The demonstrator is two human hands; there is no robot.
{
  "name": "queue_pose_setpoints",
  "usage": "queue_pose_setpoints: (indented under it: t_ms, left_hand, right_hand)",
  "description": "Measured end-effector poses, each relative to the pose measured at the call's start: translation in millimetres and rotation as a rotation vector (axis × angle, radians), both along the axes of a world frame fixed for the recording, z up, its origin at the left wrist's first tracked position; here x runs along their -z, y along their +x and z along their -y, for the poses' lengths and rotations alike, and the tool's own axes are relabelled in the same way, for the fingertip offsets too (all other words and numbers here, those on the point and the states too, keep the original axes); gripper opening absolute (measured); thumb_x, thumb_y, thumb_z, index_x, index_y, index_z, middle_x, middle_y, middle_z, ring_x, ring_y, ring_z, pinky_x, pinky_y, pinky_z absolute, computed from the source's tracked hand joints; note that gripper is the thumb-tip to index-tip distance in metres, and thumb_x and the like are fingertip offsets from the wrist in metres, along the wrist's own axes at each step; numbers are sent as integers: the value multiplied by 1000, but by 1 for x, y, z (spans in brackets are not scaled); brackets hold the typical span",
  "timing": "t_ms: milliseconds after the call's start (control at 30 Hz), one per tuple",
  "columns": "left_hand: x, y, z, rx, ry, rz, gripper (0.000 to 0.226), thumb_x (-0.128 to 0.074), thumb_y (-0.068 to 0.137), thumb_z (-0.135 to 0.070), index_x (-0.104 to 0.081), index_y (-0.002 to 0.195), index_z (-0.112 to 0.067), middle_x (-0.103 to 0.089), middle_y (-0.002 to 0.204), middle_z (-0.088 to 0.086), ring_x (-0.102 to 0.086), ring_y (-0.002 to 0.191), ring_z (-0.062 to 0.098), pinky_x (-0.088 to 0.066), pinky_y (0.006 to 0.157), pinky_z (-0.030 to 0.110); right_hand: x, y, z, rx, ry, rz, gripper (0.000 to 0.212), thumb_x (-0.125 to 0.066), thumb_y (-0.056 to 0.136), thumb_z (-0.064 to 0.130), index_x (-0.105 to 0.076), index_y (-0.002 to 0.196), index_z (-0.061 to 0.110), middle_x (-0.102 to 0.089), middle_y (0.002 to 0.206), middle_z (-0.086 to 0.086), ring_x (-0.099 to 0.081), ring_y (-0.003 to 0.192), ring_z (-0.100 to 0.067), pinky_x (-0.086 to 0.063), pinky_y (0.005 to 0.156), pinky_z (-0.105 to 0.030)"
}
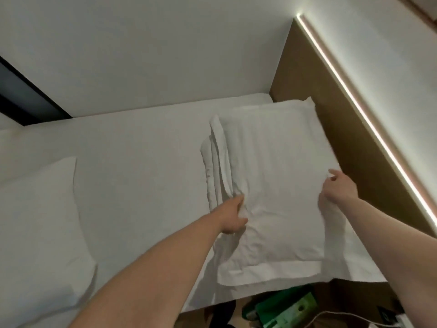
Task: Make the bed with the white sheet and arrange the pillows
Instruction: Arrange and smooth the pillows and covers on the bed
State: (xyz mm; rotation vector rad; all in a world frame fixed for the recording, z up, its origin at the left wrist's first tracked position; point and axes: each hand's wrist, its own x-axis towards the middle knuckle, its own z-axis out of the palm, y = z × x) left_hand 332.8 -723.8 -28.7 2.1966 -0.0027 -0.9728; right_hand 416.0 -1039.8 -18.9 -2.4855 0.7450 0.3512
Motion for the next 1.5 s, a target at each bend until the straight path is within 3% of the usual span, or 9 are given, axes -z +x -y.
queue_pose_setpoints:
  t_ms: [167, 333, 733, 900, 1000, 1067, 1200, 1367, 1500]
  left_hand:
    - [19, -36, -2, 128, 90, -67, 58, -59, 95, -31, -41, 151, -30, -49, 150, -1, -53, 130, 22, -39, 108, 30]
    - [15, -72, -82, -59, 201, -25, 50, -60, 95, -30, -50, 143, -26, -49, 148, -1, -52, 130, 20, -42, 108, 31]
    - [10, -232, -378, -444, 487, -98, 60, -66, 88, -29, -45, 145, -21, -43, 150, 3, -51, 131, 21, -43, 105, 32]
    - [17, -278, -506, -578, 516, -90, 57, -68, 87, -29, -48, 140, -21, -43, 148, 4, -54, 125, 23, -45, 101, 33]
    - [31, -305, -582, -650, 507, -105, 57, -70, 88, -28, -49, 140, -19, -42, 149, 6, -55, 125, 26, -45, 101, 35]
    - [46, -324, -629, -705, 510, -114, 58, -71, 87, -29, -50, 140, -18, -43, 149, 8, -53, 128, 28, -44, 104, 38]
    - [83, -358, -708, -782, 531, -159, 63, -75, 84, -31, -52, 139, -13, -44, 148, 13, -52, 130, 32, -41, 109, 42]
    - [138, -386, -763, -825, 547, -233, 74, -74, 85, -42, -45, 146, -10, -37, 152, 14, -49, 132, 34, -39, 111, 43]
    - [177, -406, -780, -898, 504, -284, 90, -73, 83, -53, -35, 153, -10, -29, 157, 14, -45, 137, 34, -37, 114, 43]
  right_hand:
    - [46, -35, -35, -244, 121, -257, 49, -50, 105, 23, -47, 152, 7, -46, 157, -15, -44, 144, -32, -30, 119, -35]
    - [71, -94, -102, -420, 75, -446, 56, -55, 100, 31, -45, 152, 13, -23, 167, -20, -27, 154, -30, -27, 122, -36]
    - [26, -200, -369, -696, 360, -365, 61, -56, 101, 29, -36, 158, 20, -28, 166, -5, -27, 153, -18, -22, 122, -29]
    - [24, -235, -487, -715, 357, -410, 56, -57, 99, 28, -43, 153, 24, -41, 158, 1, -44, 142, -18, -33, 117, -29]
    - [35, -256, -562, -660, 382, -456, 54, -59, 98, 28, -46, 151, 25, -48, 152, -2, -59, 118, -18, -44, 103, -28]
    - [47, -268, -610, -643, 395, -491, 55, -60, 98, 27, -46, 151, 24, -52, 149, -4, -59, 101, -15, -46, 96, -27]
    - [81, -289, -687, -649, 381, -528, 57, -59, 98, 27, -44, 152, 21, -50, 151, -4, -56, 99, -13, -44, 92, -24]
    - [132, -306, -752, -705, 336, -524, 59, -58, 98, 31, -41, 154, 20, -48, 154, -3, -57, 128, -20, -44, 104, -27]
    - [169, -313, -786, -747, 304, -544, 62, -58, 99, 34, -37, 156, 19, -48, 154, -4, -53, 135, -22, -41, 108, -30]
